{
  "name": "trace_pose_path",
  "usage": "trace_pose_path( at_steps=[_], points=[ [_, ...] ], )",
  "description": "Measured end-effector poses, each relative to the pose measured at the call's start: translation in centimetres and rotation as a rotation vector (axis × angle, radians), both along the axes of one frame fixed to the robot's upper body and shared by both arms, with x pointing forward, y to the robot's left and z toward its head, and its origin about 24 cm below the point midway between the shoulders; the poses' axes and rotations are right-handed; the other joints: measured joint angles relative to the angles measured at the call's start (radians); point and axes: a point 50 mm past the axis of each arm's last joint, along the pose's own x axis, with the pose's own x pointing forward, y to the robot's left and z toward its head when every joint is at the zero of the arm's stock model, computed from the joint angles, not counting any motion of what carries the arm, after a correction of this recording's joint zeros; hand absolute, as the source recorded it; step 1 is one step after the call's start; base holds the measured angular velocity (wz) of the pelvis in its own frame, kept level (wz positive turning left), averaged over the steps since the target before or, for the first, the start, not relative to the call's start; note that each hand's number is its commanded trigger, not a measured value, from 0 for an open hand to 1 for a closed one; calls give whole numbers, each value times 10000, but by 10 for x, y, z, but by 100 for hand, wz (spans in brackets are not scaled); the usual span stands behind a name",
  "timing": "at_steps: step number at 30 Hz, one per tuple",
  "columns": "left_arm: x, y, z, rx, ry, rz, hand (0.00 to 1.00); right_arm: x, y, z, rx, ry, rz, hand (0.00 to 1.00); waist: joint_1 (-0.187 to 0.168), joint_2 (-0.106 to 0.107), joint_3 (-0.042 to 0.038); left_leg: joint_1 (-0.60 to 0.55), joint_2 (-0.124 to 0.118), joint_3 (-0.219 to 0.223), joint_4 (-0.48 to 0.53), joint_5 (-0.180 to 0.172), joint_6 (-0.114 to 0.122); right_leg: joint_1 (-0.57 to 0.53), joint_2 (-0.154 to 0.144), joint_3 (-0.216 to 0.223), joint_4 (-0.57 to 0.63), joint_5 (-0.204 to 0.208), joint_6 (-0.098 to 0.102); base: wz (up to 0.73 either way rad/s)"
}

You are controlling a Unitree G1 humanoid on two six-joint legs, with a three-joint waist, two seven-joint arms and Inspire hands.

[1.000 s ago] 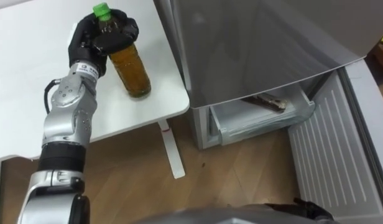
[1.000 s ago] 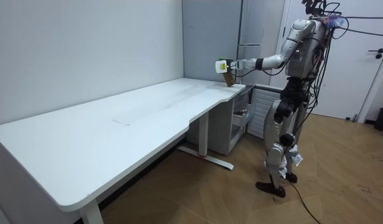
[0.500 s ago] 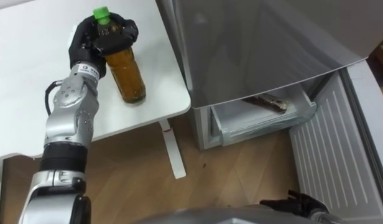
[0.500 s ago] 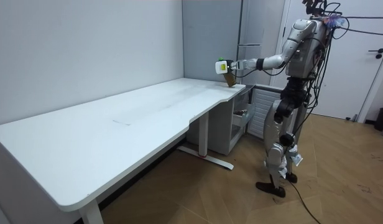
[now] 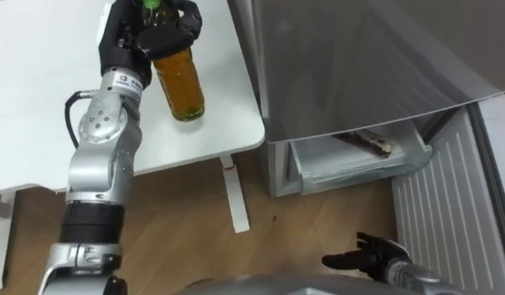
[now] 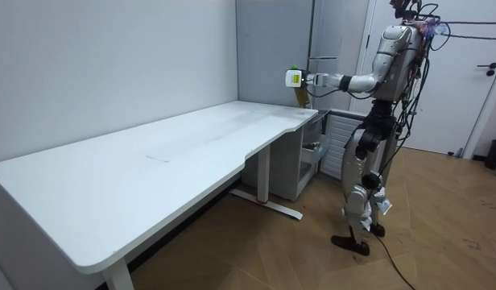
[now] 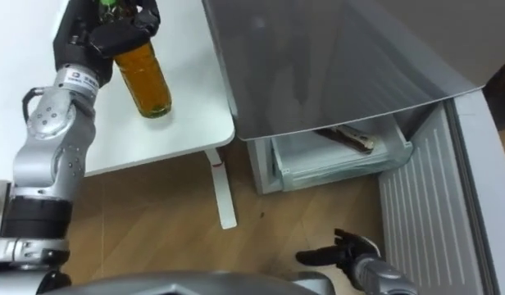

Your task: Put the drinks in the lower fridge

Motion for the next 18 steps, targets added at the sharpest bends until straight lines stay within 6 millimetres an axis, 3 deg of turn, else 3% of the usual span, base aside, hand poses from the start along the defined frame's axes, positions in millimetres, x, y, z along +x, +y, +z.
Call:
trace_pose_path(
  at_steps=[4, 8, 16, 18],
  points=[
    [-5, -3, 6, 34, -293, -49, 100, 5, 6, 1, 224, -212, 331, 0, 150, -14, -13, -265, -16, -229, 166, 1, 1, -85, 2, -204, 12, 1, -2, 19],
    [-5, -11, 7, 74, -351, -399, 100, 8, 10, 2, 160, -279, 927, 0, 598, 24, -92, -237, -17, -274, 188, 5, 6, -66, -5, -218, 76, 2, -3, 1],
    [-20, -15, -2, 41, -134, -1013, 100, 33, 23, 13, 382, -1373, 2343, 0, 810, 5, -84, -324, -31, -426, 263, 3, 6, 38, -7, -444, 73, 1, -3, 7],
    [-23, -18, -3, -138, -98, -1328, 100, 39, 26, 15, 254, -1524, 2971, 0, 839, -7, -72, -513, -51, -596, 400, 9, 15, -31, -16, -673, 67, 1, -3, 25]
  ],
)
